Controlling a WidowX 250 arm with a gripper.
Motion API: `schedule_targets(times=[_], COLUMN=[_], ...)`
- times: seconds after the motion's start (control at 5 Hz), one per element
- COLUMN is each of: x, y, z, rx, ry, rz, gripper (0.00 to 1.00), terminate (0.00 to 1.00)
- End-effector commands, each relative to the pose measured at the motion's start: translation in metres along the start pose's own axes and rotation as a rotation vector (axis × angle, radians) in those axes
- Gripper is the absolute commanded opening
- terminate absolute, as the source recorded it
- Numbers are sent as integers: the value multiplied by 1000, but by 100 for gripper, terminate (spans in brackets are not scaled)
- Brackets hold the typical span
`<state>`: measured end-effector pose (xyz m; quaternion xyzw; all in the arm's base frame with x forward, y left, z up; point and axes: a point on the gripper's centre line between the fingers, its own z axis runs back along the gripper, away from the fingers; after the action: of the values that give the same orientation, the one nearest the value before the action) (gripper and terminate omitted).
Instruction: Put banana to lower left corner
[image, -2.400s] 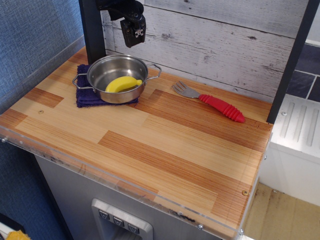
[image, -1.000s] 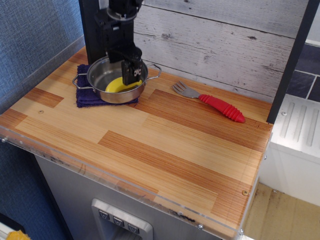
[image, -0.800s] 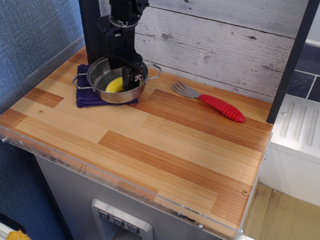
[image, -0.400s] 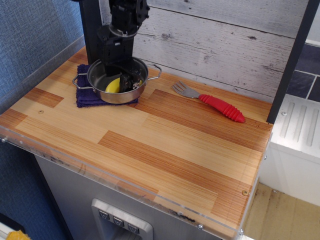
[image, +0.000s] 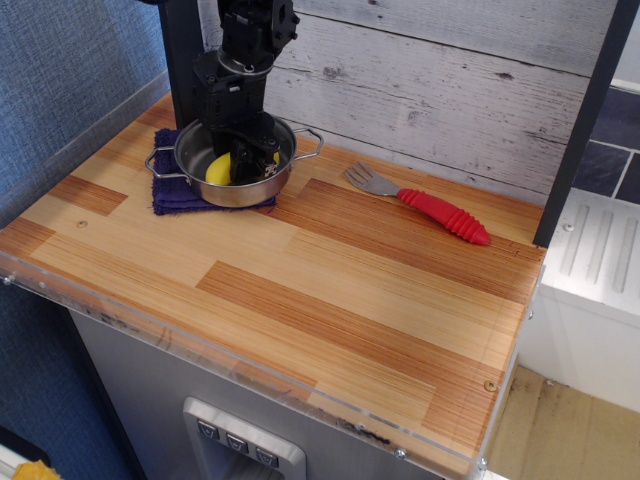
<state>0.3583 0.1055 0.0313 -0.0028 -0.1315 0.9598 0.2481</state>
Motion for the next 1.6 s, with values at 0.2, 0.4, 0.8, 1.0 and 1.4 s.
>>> schedule_targets(times=[0.2,0.4,0.8,1.0,1.4], x=[-4,-10,-11,4,62], y=[-9,-20,-25,-6,32], z=[22,43,104,126,125], rx=[-35,-61,-142,-155,-176], ry=[50,94,175,216,207], rz=[9,19,18,-20,-303], gripper=[0,0,0,0,0], terminate=[0,0,0,0,0])
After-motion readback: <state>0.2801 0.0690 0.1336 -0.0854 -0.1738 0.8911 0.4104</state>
